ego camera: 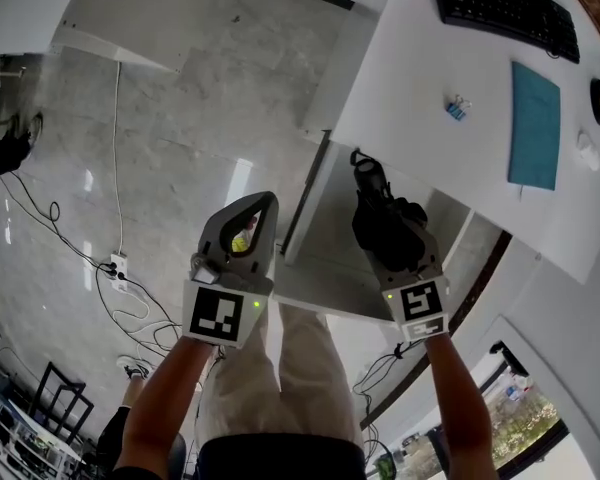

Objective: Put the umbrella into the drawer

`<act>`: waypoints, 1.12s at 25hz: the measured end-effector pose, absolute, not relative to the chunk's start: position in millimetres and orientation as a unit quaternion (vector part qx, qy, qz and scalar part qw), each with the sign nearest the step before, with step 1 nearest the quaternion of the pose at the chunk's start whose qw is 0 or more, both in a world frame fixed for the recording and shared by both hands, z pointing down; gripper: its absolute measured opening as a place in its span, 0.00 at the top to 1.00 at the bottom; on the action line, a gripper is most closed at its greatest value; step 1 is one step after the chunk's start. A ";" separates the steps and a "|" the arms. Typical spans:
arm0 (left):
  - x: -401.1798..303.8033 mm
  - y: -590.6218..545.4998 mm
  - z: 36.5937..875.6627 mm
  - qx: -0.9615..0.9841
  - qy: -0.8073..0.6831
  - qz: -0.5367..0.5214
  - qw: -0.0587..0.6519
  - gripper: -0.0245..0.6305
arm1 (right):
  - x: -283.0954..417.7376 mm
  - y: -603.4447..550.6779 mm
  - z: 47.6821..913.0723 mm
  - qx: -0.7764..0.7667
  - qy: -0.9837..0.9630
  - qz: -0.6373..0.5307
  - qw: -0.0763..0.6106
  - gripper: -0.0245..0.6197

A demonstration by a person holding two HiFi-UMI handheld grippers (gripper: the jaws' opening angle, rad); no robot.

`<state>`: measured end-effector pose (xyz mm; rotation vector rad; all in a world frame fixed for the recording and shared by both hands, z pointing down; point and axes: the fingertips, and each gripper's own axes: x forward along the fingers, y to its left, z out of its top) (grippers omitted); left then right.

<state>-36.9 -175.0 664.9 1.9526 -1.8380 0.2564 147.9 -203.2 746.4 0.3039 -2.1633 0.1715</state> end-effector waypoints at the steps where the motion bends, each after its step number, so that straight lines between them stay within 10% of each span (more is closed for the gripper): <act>1: -35.7 -176.0 667.9 0.707 -0.664 0.093 0.223 0.93 | 148.1 -204.4 751.7 0.123 -0.877 0.070 0.459 0.56; 28: -30.8 -181.4 684.9 0.705 -0.664 0.082 0.236 0.93 | 154.9 -224.3 843.5 0.136 -0.830 0.108 0.530 0.56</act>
